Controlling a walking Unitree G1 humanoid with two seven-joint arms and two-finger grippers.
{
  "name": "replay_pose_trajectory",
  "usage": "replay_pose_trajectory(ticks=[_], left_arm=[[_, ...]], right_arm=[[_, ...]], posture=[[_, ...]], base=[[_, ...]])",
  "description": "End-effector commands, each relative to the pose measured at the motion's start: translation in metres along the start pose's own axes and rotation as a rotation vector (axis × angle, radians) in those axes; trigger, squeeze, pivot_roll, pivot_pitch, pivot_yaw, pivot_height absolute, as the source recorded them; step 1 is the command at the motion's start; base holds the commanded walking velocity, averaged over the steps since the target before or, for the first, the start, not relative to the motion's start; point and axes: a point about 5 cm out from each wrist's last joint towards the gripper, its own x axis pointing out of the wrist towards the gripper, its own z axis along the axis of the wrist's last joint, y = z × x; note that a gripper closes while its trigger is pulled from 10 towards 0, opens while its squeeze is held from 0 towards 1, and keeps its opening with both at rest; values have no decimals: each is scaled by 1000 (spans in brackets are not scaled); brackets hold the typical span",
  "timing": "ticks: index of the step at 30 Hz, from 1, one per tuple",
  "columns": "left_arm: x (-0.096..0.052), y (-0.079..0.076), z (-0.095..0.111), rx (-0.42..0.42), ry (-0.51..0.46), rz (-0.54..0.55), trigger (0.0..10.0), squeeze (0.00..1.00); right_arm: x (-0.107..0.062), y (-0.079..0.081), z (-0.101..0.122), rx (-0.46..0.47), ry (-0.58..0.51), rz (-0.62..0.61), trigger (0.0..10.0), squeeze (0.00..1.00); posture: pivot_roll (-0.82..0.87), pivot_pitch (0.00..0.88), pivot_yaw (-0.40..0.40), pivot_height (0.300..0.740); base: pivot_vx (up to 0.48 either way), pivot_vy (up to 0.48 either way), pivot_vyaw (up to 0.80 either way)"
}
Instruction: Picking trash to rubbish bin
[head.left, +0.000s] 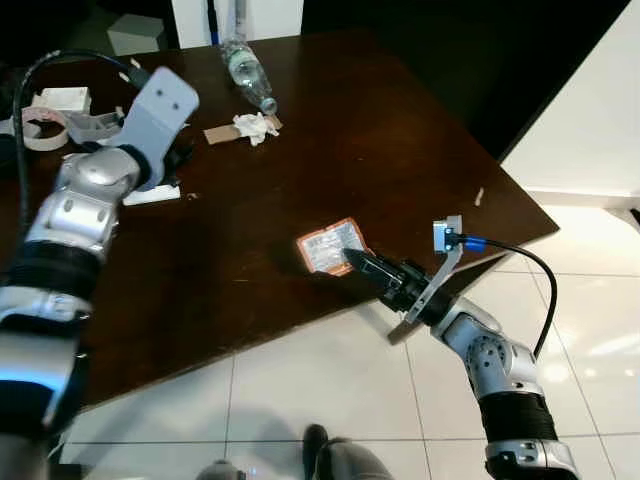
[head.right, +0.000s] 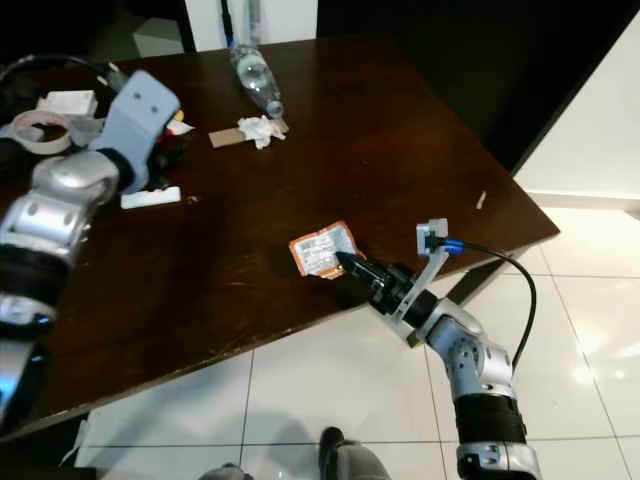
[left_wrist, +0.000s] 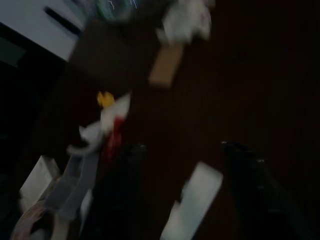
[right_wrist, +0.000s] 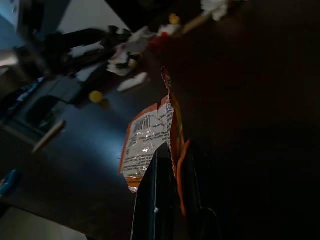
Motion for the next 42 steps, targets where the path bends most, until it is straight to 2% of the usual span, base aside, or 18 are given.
replay_pose_trajectory(ticks=[1, 5, 10, 14, 16, 17, 19, 20, 22, 25, 31, 34, 36, 37, 38, 39, 41, 42], left_arm=[[-6, -2, -10, 70, 42, -68, 10000, 1000], [-17, -3, -24, 72, 47, -176, 10000, 1000], [-20, 1, -34, 75, 66, -171, 10000, 1000], [-24, 6, -51, 12, 49, -169, 10000, 1000], [-26, 8, -52, -29, 17, -169, 10000, 1000], [-26, 9, -54, -50, 5, -165, 10000, 482], [-27, 10, -55, -64, -2, -163, 10000, 482], [-28, 10, -61, -72, 12, -151, 10000, 0], [-28, 11, -62, -86, 11, -141, 10000, 0], [-27, 14, -62, -150, -21, -100, 10000, 0], [-24, 12, -66, -186, -34, -102, 10000, 0], [-23, 10, -65, -223, -72, -98, 10000, 0], [-24, 18, -58, -308, -159, -31, 10000, 0], [-24, 18, -58, -308, -159, -31, 10000, 0], [-25, 25, -56, -323, -182, 35, 2706, 0], [-27, 34, -54, -351, -197, 114, 0, 0], [-29, 41, -54, -370, -195, 180, 0, 0], [-29, 41, -54, -370, -195, 180, 0, 0]], right_arm=[[-4, -4, -3, -4, 15, -32, 10000, 0], [-4, -5, -2, -7, 27, -36, 10000, 0], [-5, -6, -2, -8, 37, -40, 10000, 0], [-5, -7, -1, -16, 58, -46, 10000, 0], [-5, -8, 0, -20, 63, -48, 10000, 0], [-6, -8, 1, -22, 68, -49, 10000, 0], [-6, -8, 1, -24, 72, -50, 10000, 0], [-7, -8, 2, -25, 74, -49, 10000, 0], [-7, -8, 3, -25, 74, -49, 10000, 0], [-8, -8, 3, -24, 72, -50, 10000, 0], [-7, -9, 4, -26, 68, -58, 10000, 0], [-7, -9, 6, -23, 58, -63, 10000, 0], [-7, -10, 5, -19, 52, -63, 10000, 0], [-7, -10, 5, -19, 52, -63, 10000, 0], [-7, -9, 5, -18, 52, -62, 10000, 0], [-7, -9, 4, -16, 49, -62, 10000, 0], [-7, -9, 4, -15, 48, -63, 10000, 0], [-7, -9, 4, -15, 48, -63, 10000, 0]], posture=[[76, 246, -66, 740], [71, 249, -80, 740], [70, 248, -90, 740], [57, 252, -110, 740], [54, 253, -114, 740], [48, 255, -121, 740], [48, 255, -121, 740], [42, 257, -125, 740], [42, 257, -125, 740], [40, 262, -127, 740], [38, 265, -122, 740], [38, 265, -122, 740], [38, 262, -116, 740], [38, 262, -116, 740], [38, 262, -116, 740], [39, 263, -113, 740], [39, 263, -113, 740], [39, 263, -113, 740]], base=[[0, 0, 0], [0, 0, 0], [0, 0, 0], [0, 0, 0], [0, 0, 0], [0, 0, 0], [0, 0, 0], [0, 0, 0], [0, 0, 0], [0, 0, 0], [0, 0, 0], [0, 0, 0], [0, 0, 0], [0, 0, 0], [0, 0, 0], [0, 0, 0], [0, 0, 0], [0, 0, 0]])
